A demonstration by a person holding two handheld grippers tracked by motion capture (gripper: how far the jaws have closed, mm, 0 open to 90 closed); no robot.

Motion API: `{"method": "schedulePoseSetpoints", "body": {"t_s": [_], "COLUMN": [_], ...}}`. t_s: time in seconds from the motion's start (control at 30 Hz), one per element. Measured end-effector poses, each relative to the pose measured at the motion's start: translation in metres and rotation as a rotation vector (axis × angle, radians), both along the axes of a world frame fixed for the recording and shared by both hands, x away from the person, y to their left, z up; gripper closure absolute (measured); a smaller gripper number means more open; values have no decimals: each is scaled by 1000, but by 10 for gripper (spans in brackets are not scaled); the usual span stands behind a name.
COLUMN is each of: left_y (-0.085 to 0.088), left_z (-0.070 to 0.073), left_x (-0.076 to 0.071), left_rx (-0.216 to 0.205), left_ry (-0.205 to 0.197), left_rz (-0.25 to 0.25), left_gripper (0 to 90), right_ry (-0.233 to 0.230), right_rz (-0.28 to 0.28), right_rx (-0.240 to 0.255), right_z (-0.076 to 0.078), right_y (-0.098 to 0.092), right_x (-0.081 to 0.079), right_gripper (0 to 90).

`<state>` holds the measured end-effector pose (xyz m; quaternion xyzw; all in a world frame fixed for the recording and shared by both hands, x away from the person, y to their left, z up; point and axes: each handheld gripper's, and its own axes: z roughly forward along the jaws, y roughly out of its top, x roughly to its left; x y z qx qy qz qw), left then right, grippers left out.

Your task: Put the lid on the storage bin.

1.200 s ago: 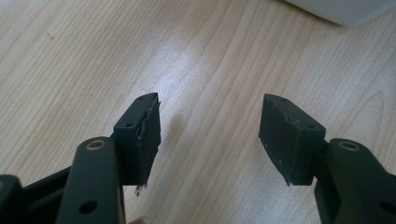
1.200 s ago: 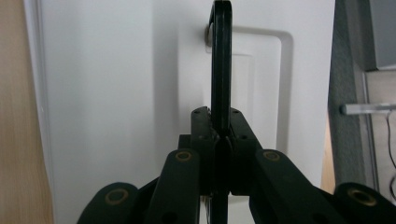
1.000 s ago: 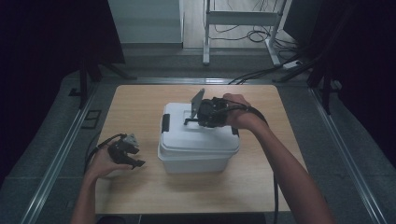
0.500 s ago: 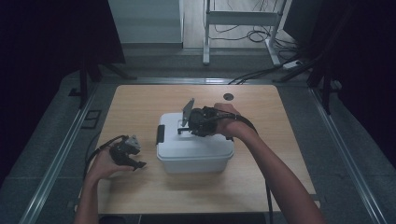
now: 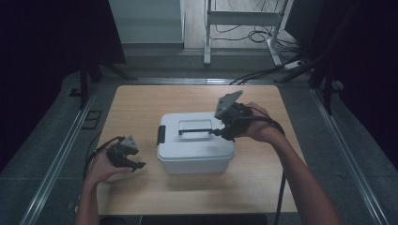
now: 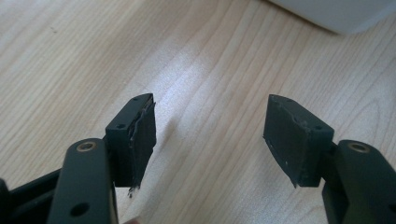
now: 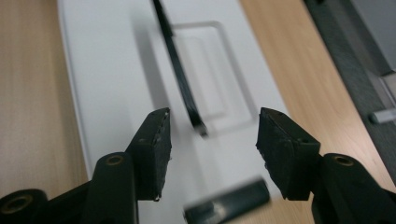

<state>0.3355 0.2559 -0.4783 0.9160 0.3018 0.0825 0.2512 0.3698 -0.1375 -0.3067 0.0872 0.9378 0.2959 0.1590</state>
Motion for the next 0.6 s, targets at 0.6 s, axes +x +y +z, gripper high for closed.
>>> {"method": "schedulePoseSetpoints", "body": {"t_s": [0.6], "left_y": [1], "left_z": [3], "left_x": [-2], "left_rx": [-19], "left_ry": [-70], "left_rz": [45], "left_gripper": [336], "right_ry": [29], "right_rz": [-313], "right_rx": [284], "right_z": [-70], "right_y": [-130], "right_x": [-8], "right_gripper": [429]}}
